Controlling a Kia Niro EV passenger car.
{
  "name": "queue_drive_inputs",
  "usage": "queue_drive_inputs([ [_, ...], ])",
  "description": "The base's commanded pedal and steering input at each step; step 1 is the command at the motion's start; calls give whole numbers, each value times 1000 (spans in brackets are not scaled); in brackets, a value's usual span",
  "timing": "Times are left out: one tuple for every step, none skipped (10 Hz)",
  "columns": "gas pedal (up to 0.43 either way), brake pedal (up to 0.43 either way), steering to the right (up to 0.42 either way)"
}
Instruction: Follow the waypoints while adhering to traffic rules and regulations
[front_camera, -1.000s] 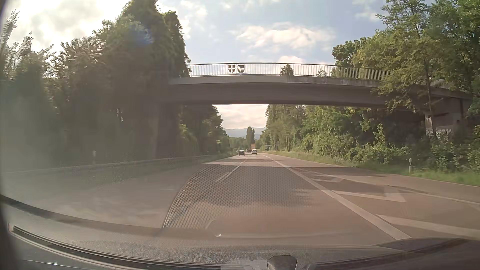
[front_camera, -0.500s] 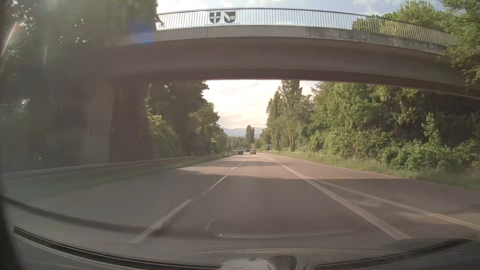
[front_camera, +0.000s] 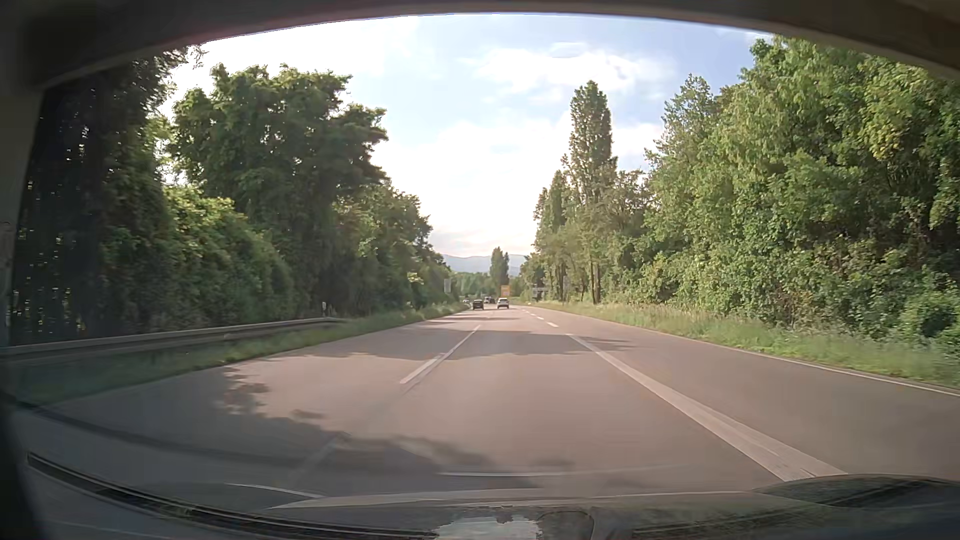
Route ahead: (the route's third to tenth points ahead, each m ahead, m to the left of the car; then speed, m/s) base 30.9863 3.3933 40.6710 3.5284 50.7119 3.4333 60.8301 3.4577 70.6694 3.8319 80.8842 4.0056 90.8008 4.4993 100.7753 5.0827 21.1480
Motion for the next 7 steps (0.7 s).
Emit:
queue_drive_inputs([
  [169, 0, -1],
  [169, 0, -1],
  [169, 0, -1],
  [169, 0, -1],
  [169, 0, -1],
  [169, 0, -1],
  [169, 0, -1],
])
